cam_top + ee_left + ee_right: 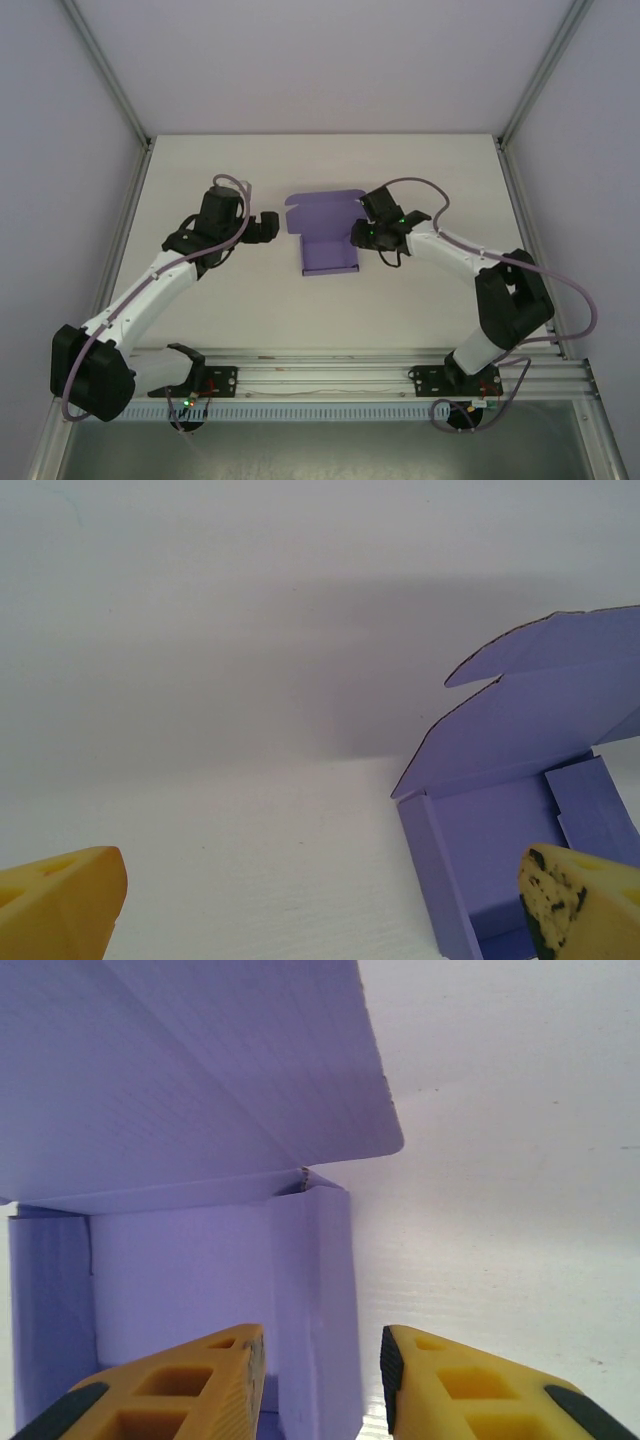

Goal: Assemble paper box

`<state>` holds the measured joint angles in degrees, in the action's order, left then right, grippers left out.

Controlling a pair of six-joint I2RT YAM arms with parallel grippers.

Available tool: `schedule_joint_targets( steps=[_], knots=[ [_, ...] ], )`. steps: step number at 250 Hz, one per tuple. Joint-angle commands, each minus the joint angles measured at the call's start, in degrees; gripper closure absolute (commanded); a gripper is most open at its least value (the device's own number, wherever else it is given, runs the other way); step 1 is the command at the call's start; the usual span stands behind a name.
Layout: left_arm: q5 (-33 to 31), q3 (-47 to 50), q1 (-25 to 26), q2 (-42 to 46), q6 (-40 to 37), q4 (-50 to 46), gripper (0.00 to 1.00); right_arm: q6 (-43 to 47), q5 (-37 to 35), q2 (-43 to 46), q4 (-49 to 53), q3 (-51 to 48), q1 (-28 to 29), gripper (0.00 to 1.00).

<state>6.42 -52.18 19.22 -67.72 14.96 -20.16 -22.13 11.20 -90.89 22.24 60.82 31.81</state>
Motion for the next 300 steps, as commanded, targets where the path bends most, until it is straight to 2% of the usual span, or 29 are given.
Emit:
schedule_joint_targets(
  steps=[1, 66, 82, 129, 179, 210, 235, 254, 277, 300],
  knots=[
    [-0.7, 0.7, 0.0, 1.2, -0.2, 0.1, 0.00, -1.1, 2.9, -0.8, 0.0, 0.0, -0.1, 0.63],
    [-0.4, 0.1, 0.0, 0.7, -0.3, 0.3, 0.00, -1.0, 3.2, -4.7, -0.5, -0.3, -1.2, 0.69],
    [-0.4, 0.0, 0.0, 0.4, -0.2, 0.2, 0.00, -1.1, 3.2, -5.9, -0.4, -0.2, -1.4, 0.75],
    [-0.5, -0.2, 0.1, 0.1, -0.3, -0.1, 0.00, -1.2, 4.4, -8.0, -1.8, -0.2, -1.9, 0.78],
    [-0.6, -0.6, 0.0, -0.3, -0.4, -0.1, 0.00, -1.4, 4.4, -9.1, -1.8, -0.3, -2.1, 0.78],
    [-0.2, -0.7, 0.0, -0.4, -0.5, -0.1, 0.00, -1.7, 1.6, -6.0, -0.4, 0.2, -2.1, 0.77],
    [0.0, -0.7, 0.0, -0.4, -0.4, 0.2, 0.00, -2.0, -0.6, -2.4, 0.0, 0.1, -2.1, 0.72],
    [0.3, -0.5, 0.1, -0.6, -0.3, 0.5, 0.00, -2.4, 1.7, -0.6, -1.1, -0.1, -2.1, 0.69],
    [0.6, -0.5, 0.1, -0.9, -0.1, 0.7, 0.00, -3.5, 6.3, -0.4, -3.8, -0.9, -2.1, 0.68],
    [0.8, -0.6, 0.1, -1.3, -0.1, 0.7, 0.00, -4.0, 7.8, -1.5, -5.1, -1.4, -2.1, 0.68]
  ],
)
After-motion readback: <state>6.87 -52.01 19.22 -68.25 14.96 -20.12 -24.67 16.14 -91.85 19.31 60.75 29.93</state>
